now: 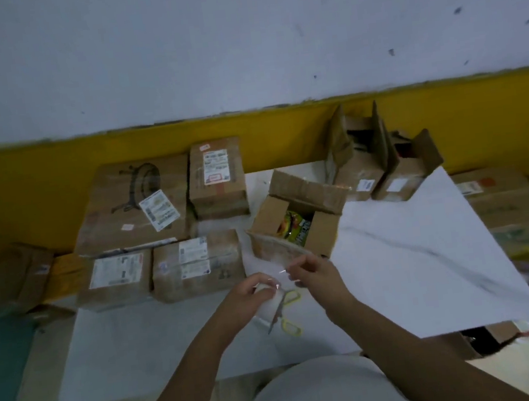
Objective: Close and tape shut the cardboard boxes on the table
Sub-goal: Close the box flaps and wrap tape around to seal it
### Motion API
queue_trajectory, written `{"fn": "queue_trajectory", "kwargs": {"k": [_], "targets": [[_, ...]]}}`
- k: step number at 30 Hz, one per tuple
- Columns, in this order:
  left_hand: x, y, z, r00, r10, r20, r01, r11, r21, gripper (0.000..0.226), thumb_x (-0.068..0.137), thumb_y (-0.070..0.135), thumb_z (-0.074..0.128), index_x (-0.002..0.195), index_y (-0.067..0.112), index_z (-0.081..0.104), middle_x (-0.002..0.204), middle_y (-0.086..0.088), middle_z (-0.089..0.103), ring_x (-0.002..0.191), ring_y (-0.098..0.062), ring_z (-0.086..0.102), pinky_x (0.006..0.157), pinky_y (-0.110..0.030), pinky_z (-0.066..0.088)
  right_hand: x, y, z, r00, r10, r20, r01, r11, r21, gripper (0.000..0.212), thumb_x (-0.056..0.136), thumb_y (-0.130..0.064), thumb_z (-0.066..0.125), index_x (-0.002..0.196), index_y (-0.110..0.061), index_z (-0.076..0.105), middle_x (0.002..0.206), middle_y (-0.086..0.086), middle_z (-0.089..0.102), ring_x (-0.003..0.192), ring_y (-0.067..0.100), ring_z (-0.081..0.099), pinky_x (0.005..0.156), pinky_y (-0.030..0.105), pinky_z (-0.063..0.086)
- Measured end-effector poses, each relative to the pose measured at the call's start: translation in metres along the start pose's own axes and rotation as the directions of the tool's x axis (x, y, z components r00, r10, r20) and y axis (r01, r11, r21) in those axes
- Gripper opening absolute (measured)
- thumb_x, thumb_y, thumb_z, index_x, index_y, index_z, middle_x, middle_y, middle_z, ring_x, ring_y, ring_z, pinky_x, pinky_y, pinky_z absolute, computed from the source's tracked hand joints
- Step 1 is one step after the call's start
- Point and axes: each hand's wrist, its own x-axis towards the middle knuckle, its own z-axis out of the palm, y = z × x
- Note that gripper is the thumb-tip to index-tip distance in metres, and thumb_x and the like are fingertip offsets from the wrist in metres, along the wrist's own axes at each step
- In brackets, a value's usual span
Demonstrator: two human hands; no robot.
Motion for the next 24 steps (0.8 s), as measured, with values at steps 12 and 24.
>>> {"fn": "queue_trajectory", "kwargs": {"k": [12,24], "targets": [[0.029,0.056,0.060,0.935,-0.332,0.123,0.347,0.929,-0.129,0.010,0.097,0.008,0.053,0.091,0.002,0.057,0.053,-0.009,0.064,0.041,-0.012,0.062,0.038,-0.019,0.045,0.026,-0.007,-0.051,0.998,-0.059,0.003,0.056,0.924,-0.379,0.020,0.097,-0.023,0.054,0.077,-0.021,0.056,0.086,0.007,0.068,0.083,0.024,0.062,0.077,0.040,0.050],[0.028,0.045,0.065,0.919,-0.349,0.182,0.391,0.863,-0.319,0.040,0.097,0.045,0.053,0.115,0.011,0.062,0.088,-0.010,0.075,0.077,-0.021,0.072,0.066,-0.029,0.055,0.027,0.022,-0.055,0.998,-0.060,0.003,0.059,0.972,-0.226,0.012,0.097,-0.024,0.055,0.086,-0.021,0.060,0.089,0.001,0.068,0.088,0.021,0.063,0.082,0.038,0.051]]}}
